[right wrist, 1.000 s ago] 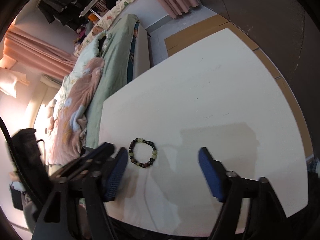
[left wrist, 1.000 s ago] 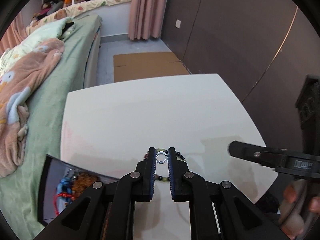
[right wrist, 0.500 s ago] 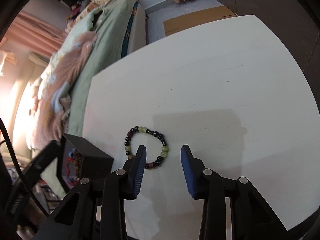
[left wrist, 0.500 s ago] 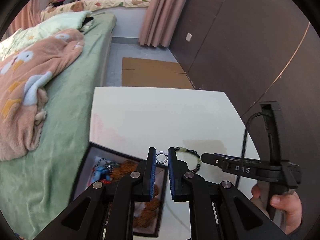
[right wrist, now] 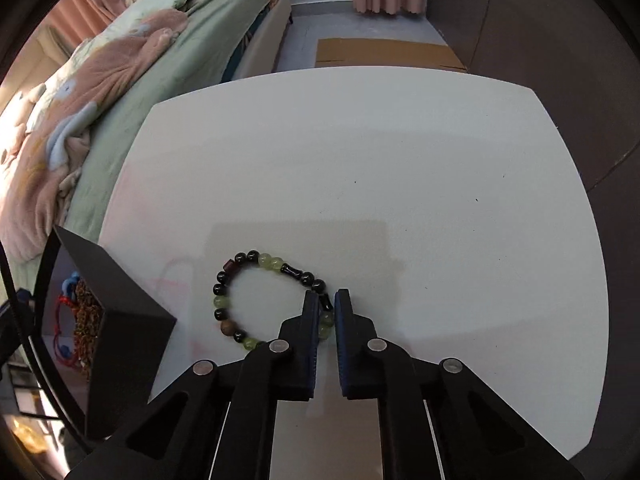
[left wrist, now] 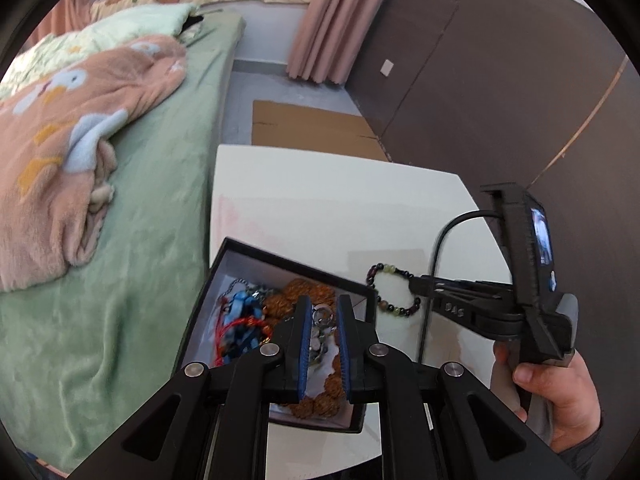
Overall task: Organize jewelry
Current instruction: 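Drop silver ring in box with left tool while right tool grasps bead bracelet, then carry the bead bracelet over the box and open the right tool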
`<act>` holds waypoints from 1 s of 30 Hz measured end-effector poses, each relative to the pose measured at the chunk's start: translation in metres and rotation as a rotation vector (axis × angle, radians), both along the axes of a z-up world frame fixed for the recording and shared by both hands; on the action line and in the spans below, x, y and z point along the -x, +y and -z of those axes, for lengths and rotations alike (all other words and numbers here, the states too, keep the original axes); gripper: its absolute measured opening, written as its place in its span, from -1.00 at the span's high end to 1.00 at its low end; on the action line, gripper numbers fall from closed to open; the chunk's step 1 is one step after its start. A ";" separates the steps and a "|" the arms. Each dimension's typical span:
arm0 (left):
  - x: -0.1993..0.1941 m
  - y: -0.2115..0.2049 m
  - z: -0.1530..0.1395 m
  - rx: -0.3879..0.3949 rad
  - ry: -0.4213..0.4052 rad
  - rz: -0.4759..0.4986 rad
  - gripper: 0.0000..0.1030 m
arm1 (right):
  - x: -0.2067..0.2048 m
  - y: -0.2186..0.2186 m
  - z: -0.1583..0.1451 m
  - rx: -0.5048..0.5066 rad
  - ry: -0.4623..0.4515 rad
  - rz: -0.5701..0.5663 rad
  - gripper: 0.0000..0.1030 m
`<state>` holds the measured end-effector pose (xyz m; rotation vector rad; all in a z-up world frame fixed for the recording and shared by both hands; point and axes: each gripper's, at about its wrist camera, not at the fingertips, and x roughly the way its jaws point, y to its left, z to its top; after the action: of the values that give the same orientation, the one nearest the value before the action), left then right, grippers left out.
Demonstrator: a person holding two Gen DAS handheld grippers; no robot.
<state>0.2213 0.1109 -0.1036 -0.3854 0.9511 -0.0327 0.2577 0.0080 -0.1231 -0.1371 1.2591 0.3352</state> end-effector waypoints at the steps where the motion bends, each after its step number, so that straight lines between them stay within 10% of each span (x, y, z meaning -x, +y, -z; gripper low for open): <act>1: 0.000 0.003 0.001 0.013 0.007 -0.005 0.63 | 0.000 -0.002 -0.002 -0.015 0.000 0.008 0.82; 5: 0.011 0.016 -0.004 0.031 -0.022 -0.053 -0.42 | 0.006 -0.011 -0.028 -0.125 -0.062 0.047 0.82; 7: 0.017 0.020 -0.010 0.034 -0.049 -0.075 -0.54 | 0.008 -0.013 -0.042 -0.190 -0.089 0.055 0.82; 20: 0.048 0.044 -0.017 0.042 -0.057 -0.169 -0.55 | 0.039 0.003 -0.096 -0.592 -0.107 -0.030 0.82; 30: 0.064 0.054 -0.033 0.000 -0.077 -0.243 -0.55 | 0.059 0.049 -0.092 -0.647 -0.004 -0.186 0.81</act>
<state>0.1577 0.1646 -0.0708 -0.4939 0.8233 0.1723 0.1985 0.0572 -0.0309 0.3005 1.0817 0.8830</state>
